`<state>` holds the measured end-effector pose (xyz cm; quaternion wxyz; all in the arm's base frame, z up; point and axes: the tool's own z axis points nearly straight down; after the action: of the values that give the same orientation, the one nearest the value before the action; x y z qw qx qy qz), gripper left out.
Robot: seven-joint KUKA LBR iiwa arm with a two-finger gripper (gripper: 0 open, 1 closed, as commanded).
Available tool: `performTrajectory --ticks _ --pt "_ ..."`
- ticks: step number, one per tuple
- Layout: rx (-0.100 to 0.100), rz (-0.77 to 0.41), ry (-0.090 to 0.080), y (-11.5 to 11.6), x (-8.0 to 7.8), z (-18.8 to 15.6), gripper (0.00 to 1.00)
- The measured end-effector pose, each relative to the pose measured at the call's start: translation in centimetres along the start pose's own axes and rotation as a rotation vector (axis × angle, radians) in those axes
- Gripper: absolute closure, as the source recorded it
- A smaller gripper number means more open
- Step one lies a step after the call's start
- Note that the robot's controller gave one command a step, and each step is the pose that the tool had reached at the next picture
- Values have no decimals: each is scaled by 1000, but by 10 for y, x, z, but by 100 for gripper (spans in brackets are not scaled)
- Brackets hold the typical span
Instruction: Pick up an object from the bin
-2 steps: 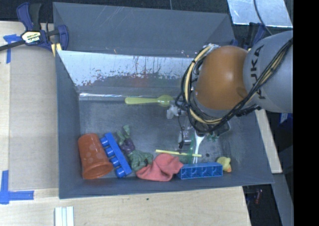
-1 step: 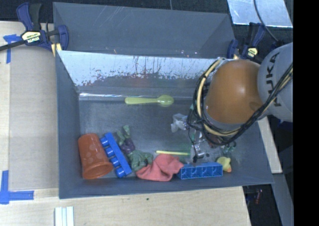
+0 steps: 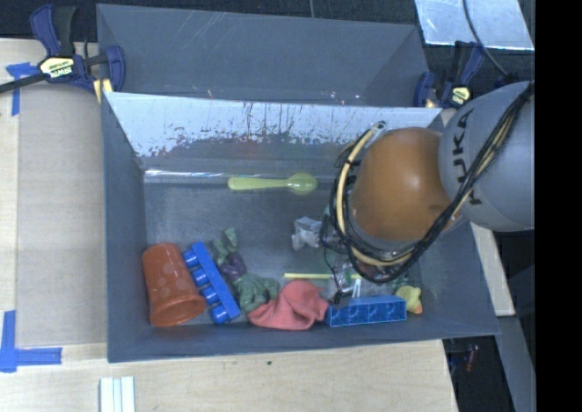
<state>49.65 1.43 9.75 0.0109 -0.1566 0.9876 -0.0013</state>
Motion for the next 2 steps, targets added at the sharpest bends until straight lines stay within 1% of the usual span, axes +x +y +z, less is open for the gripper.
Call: performTrajectory --ticks 1,2 --pt "13 -4 -49 20 -19 43 0" --pt "0 -12 -2 34 -4 9 0"
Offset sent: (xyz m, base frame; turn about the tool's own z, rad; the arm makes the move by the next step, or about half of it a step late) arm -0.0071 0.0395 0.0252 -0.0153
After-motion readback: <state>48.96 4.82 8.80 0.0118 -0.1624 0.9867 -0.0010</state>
